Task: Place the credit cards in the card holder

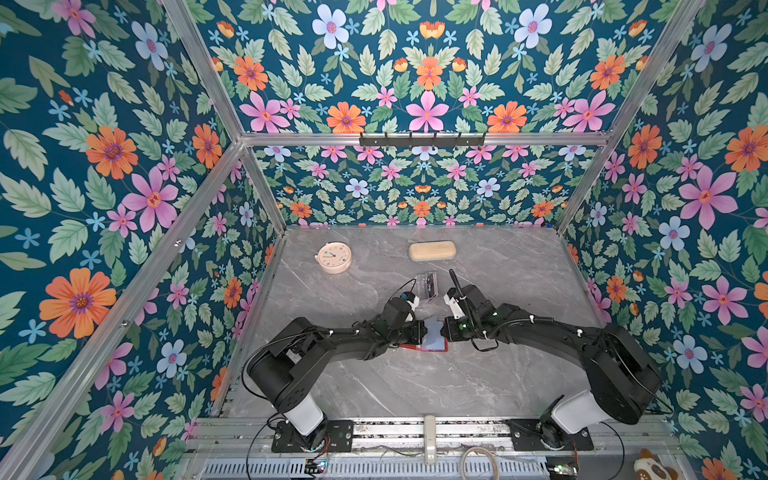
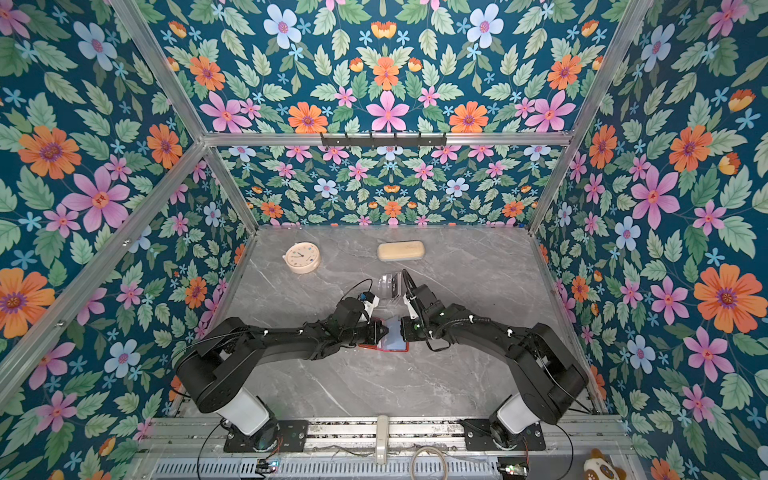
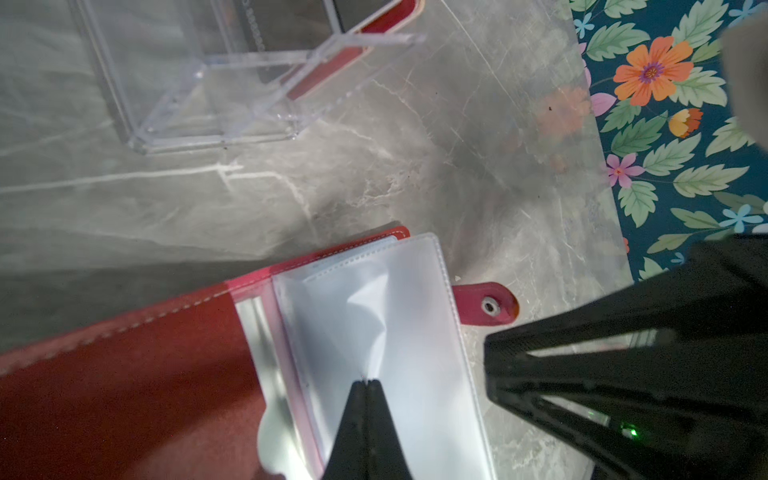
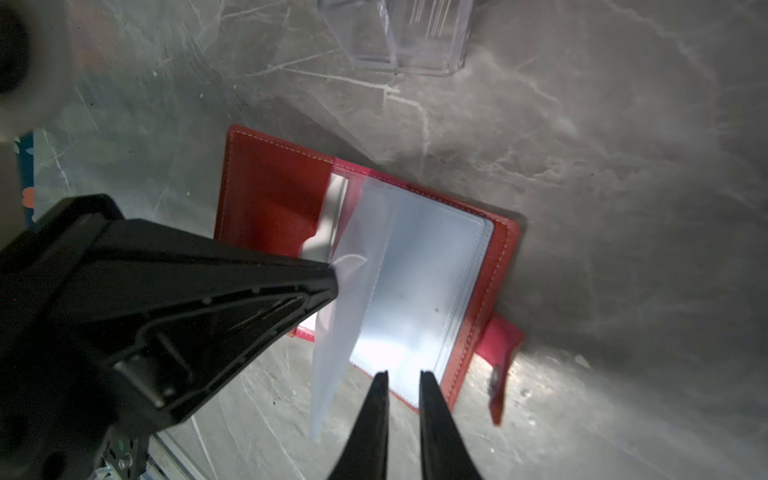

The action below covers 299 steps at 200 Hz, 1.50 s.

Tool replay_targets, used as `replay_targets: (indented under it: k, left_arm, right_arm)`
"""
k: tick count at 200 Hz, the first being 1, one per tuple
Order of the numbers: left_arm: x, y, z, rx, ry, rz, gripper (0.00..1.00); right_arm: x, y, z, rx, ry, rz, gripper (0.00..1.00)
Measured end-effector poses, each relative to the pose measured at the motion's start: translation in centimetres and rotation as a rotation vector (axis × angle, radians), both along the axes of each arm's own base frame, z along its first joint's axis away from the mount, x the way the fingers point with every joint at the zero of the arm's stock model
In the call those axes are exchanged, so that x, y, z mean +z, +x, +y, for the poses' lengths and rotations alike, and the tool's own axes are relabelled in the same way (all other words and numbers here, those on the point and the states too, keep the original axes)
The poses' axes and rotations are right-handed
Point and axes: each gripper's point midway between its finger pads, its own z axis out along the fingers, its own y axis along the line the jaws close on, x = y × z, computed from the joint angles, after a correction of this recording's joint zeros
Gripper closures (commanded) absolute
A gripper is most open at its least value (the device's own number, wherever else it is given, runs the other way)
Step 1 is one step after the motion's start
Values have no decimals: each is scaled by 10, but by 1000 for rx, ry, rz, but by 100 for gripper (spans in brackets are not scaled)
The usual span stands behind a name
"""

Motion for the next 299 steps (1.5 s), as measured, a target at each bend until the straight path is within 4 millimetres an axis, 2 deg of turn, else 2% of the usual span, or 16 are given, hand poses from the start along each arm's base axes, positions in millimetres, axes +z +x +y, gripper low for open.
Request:
replay_targets:
  k: [24,56,77,114,151,183,206,262,299]
  left_arm:
    - [3,-1,1,0,-8,-8,100]
    - [14,-3,3,0,-29,-30,73]
    - [25,-4,8,12,-43,-59,65]
    - [48,1,19,51,-44,-147,63]
    - [54,3,29,72,-12,-189,66]
    - [44,2,32,71,22,-174,71]
    - [30,0,32,65,54,-145,73]
    - [-3,-2,35,81,109,-54,76]
    - [-20,-12,36,82,122,-3,74]
  right_arm:
    - [-3,3,8,8,6,5,73]
    - [-2,8,19,7,28,14,66]
    - [0,10,27,23,47,19,61]
    - [-9,12,40,45,59,45,60]
    - [-16,12,50,64,71,64,72]
    - [-22,12,54,70,68,78,83]
    - [-29,13,54,68,48,90,87]
    - [-35,15,55,66,-4,89,87]
    - [-36,17,52,75,-60,73,87]
